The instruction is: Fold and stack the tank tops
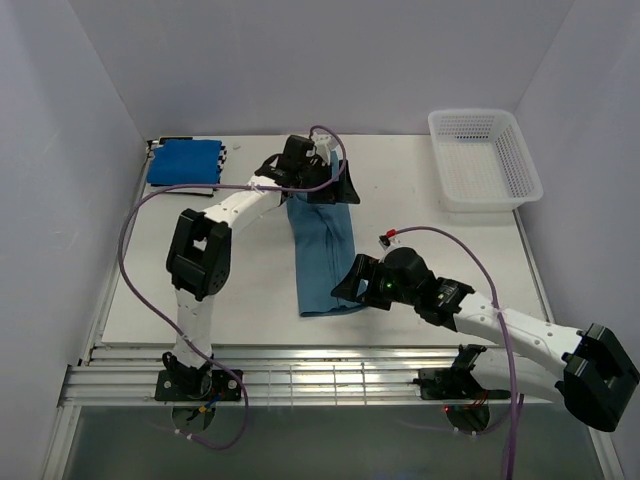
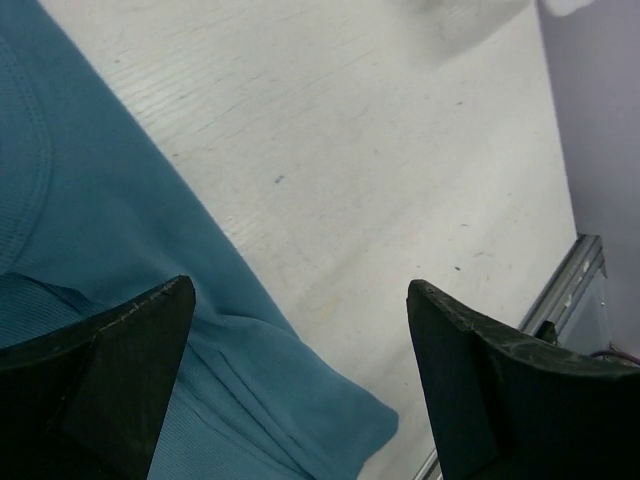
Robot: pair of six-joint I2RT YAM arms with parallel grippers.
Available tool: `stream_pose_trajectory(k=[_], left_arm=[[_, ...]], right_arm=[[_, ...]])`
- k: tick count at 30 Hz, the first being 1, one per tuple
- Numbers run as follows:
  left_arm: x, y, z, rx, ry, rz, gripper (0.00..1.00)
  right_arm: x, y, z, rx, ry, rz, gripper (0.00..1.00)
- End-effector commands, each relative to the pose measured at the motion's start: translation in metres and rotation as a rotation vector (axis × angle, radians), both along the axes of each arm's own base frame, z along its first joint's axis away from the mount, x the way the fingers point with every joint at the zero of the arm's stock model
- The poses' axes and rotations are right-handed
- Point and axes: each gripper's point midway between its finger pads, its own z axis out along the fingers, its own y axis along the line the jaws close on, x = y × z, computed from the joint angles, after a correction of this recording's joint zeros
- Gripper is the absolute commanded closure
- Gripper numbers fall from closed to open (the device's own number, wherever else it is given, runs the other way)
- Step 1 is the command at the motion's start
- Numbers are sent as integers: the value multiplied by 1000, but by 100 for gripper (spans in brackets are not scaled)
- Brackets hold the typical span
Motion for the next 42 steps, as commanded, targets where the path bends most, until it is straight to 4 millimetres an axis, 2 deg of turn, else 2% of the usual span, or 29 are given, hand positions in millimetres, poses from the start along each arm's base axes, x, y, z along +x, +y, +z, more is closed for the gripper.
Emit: stream_pose_trajectory(k=[1, 2, 4, 5, 6, 7, 8, 11, 12, 14, 15, 17, 18, 20, 21, 25, 27, 28, 30, 31, 36, 38, 39, 41, 42], left_arm=[[-17, -2, 85, -87, -131, -40, 2], [-23, 1, 97, -93, -145, -29, 2], [-32, 7, 107, -91, -157, -13, 2], [-38, 17, 114, -82, -155, 40, 2], [-46, 23, 114, -69, -141, 57, 2], [-52, 29, 115, -61, -138, 73, 2], [-62, 45, 113, -38, -123, 153, 2], [-88, 74, 92, 5, -43, 271, 2], [-111, 89, 73, 16, 22, 326, 2], [-136, 101, 53, 21, 89, 368, 2], [-158, 112, 36, 30, 133, 392, 2], [-182, 121, 18, 39, 180, 409, 2], [-200, 130, -5, 68, 231, 421, 2], [-215, 132, -10, 36, 263, 434, 2], [-228, 134, -24, 41, 311, 441, 2], [-243, 132, -51, 41, 383, 430, 2], [-242, 129, -61, 47, 411, 437, 5], [-242, 128, -63, 48, 411, 433, 6], [-239, 123, -68, 44, 413, 430, 9], [-239, 122, -71, 49, 417, 429, 10], [-238, 115, -95, 93, 459, 427, 26], [-239, 109, -98, 105, 467, 406, 35], [-241, 110, -105, 127, 478, 407, 37], [-243, 109, -109, 142, 483, 406, 42], [-243, 110, -113, 155, 483, 416, 50]], right_arm=[[1, -12, 16, -44, -71, 1, 10], [0, -14, 20, -42, -85, 9, 10], [-3, -19, 18, -87, -97, 42, 10], [-3, -22, 15, -111, -96, 55, 10], [-2, -23, 16, -130, -99, 64, 10], [-4, -30, 8, -175, -85, 74, 10], [-4, -34, 5, -191, -73, 72, 10], [0, -44, -4, -210, -58, 60, 10], [2, -49, -9, -219, -50, 53, 10], [13, -59, -12, -220, -44, 20, 10], [14, -62, -14, -225, -44, 37, 10], [22, -70, -21, -240, -31, 24, 9], [22, -72, -23, -246, -35, 42, 9], [26, -72, -30, -250, -27, 53, 8], [27, -73, -36, -264, -15, 65, 7], [26, -62, -48, -229, 28, 100, 1], [24, -59, -54, -222, 46, 108, 0], [25, -60, -61, -229, 61, 104, 6], [25, -62, -68, -240, 73, 94, 10], [28, -61, -71, -237, 72, 92, 15], [39, -68, -85, -284, 69, 58, 25], [39, -67, -90, -281, 79, 67, 31], [39, -66, -91, -274, 79, 71, 35], [36, -64, -94, -257, 85, 83, 49], [33, -64, -97, -257, 95, 88, 63]])
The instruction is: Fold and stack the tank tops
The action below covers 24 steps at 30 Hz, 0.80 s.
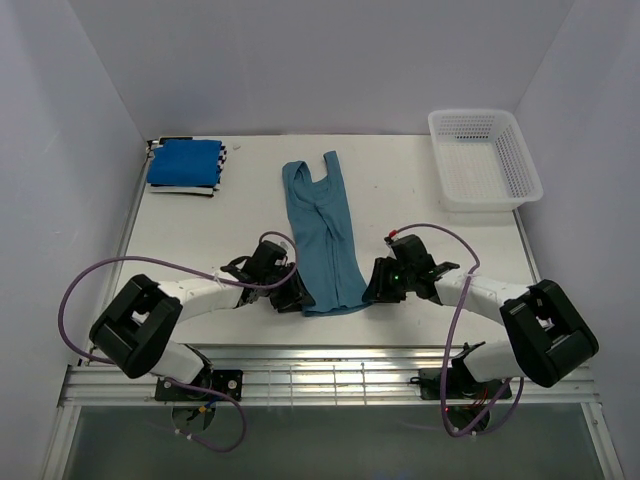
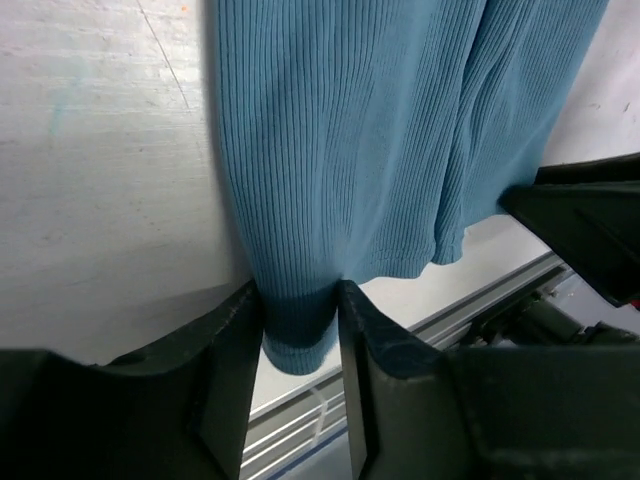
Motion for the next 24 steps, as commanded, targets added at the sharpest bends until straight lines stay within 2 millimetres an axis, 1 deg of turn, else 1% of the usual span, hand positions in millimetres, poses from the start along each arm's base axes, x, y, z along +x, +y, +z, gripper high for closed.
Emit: stream_pose_trajectory(k=[1, 2, 3, 4, 6, 8, 9, 10, 11, 12, 14, 15, 16, 17, 18, 19, 20, 21, 22, 23, 24], left_arm=[[-7, 9, -20, 81, 21, 2, 55], [-8, 9, -20, 83, 23, 1, 60], [-10, 9, -21, 85, 26, -1, 65], [-12, 9, -20, 85, 25, -1, 79], [-15, 12, -19, 92, 33, 4, 86], [-21, 16, -16, 100, 39, 14, 87], [-24, 17, -16, 102, 38, 16, 87], [-28, 19, -18, 109, 46, 18, 87], [-31, 20, -15, 105, 47, 24, 86], [-33, 22, -16, 107, 51, 25, 85], [-42, 26, -20, 121, 73, 25, 79], [-45, 27, -21, 126, 85, 22, 76], [-49, 28, -22, 132, 92, 16, 70], [-53, 31, -24, 153, 103, 11, 56], [-54, 33, -23, 161, 102, 12, 49], [-54, 35, -22, 168, 98, 11, 41], [-53, 36, -17, 180, 100, 14, 34], [-48, 38, -11, 189, 74, 24, 23], [-44, 37, -4, 192, 55, 23, 19], [-45, 41, 0, 218, 60, 27, 15], [-32, 37, 14, 222, 9, 36, 11]], right_arm=[[-9, -2, -13, 3, 24, 23, 68], [-13, 0, -13, 22, 34, 35, 72], [-17, 1, -13, 33, 42, 40, 80], [-24, -1, -16, 39, 63, 46, 85], [-34, 1, -12, 75, 81, 66, 92], [-43, 4, -10, 116, 91, 76, 92], [-45, 5, -5, 135, 79, 75, 92], [-51, 6, -4, 148, 95, 75, 92], [-60, 5, -7, 154, 114, 79, 92], [-64, 6, -4, 166, 108, 86, 92], [-72, 7, -3, 185, 132, 85, 92], [-77, 5, -6, 189, 144, 83, 88], [-79, 8, -5, 200, 139, 94, 81], [-80, 7, -5, 197, 140, 92, 76], [-78, 8, -3, 196, 124, 96, 70], [-75, 8, 1, 193, 105, 104, 65], [-74, 5, 1, 157, 92, 126, 62], [-69, 4, 6, 138, 69, 134, 55], [-52, 12, 28, 143, 4, 147, 50], [-48, 8, 33, 101, -3, 139, 47], [-39, 8, 43, 81, -52, 156, 43]])
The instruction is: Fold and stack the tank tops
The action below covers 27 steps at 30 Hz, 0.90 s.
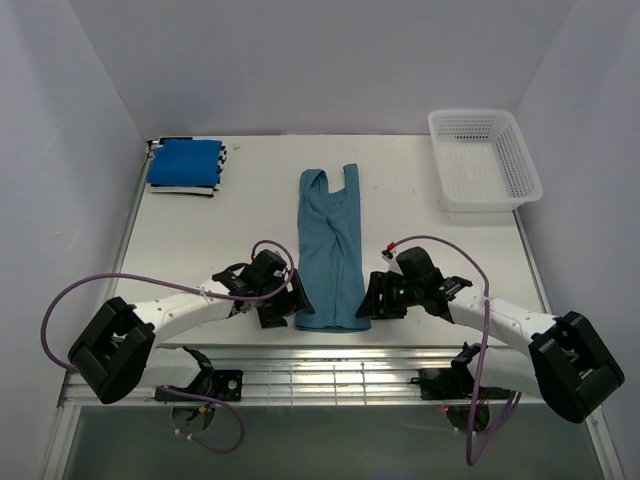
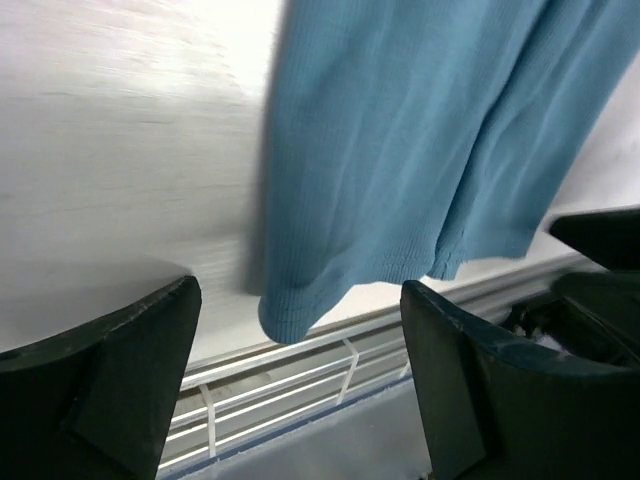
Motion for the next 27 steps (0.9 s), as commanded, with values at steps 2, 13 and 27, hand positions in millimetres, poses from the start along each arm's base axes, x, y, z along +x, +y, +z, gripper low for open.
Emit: stream_pose_trajectory(k=[2, 13, 27], left_arm=[[11, 23, 25, 150, -57, 34, 4], [44, -38, 75, -39, -249, -155, 2], [32, -55, 7, -42, -171, -308, 2]], right_arm=[[53, 2, 62, -78, -239, -15, 39], [205, 26, 136, -135, -447, -140, 10], [367, 72, 86, -272, -492, -41, 4]])
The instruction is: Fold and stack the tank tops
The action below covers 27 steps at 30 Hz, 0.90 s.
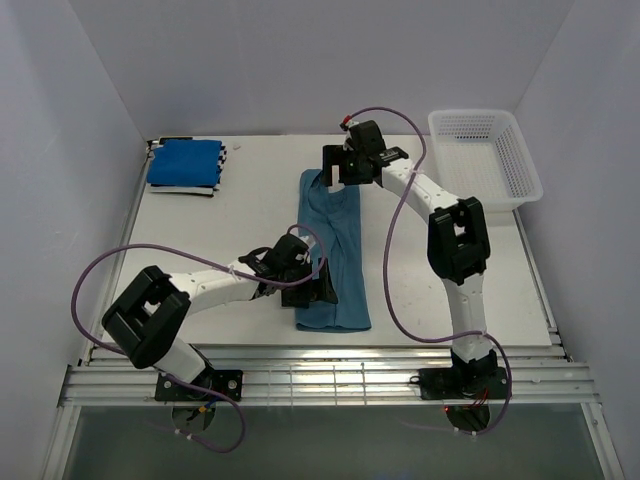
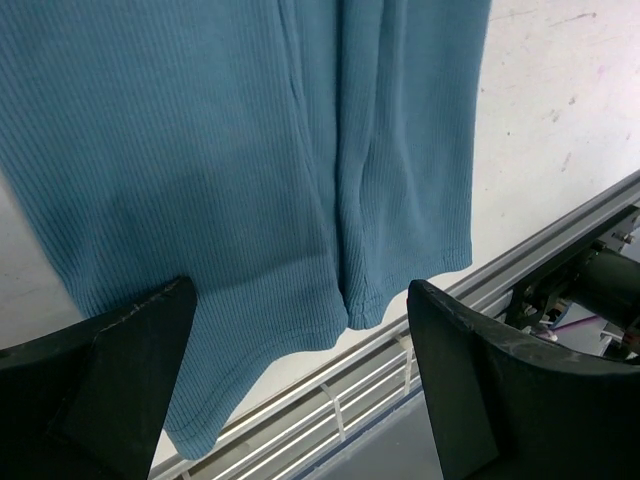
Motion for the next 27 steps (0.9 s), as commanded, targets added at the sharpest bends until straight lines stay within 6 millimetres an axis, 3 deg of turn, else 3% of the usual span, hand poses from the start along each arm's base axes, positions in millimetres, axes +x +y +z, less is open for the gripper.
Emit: stream_pose_trajectory(k=[1, 2, 3, 10, 18, 23, 27], left_arm=[[-4, -1, -5, -9, -19, -46, 2], [-5, 1, -8, -2, -10, -42, 2], [-6, 2, -10, 2, -6, -40, 2], [-20, 12, -28, 31, 49, -37, 2], [-30, 20, -36, 30, 73, -22, 2], [-32, 22, -38, 31, 84, -14, 2], [-34, 24, -41, 39, 90, -9, 2]], right_arm=[[17, -4, -8, -32, 6, 24, 3], [24, -1, -5, -16, -4, 24, 3], [31, -5, -20, -19, 17, 11, 3], [73, 2, -37, 88, -59, 79, 2], [83, 12, -47, 164, -107, 167, 2], [88, 12, -63, 167, -87, 126, 3], [93, 11, -61, 174, -103, 109, 3]])
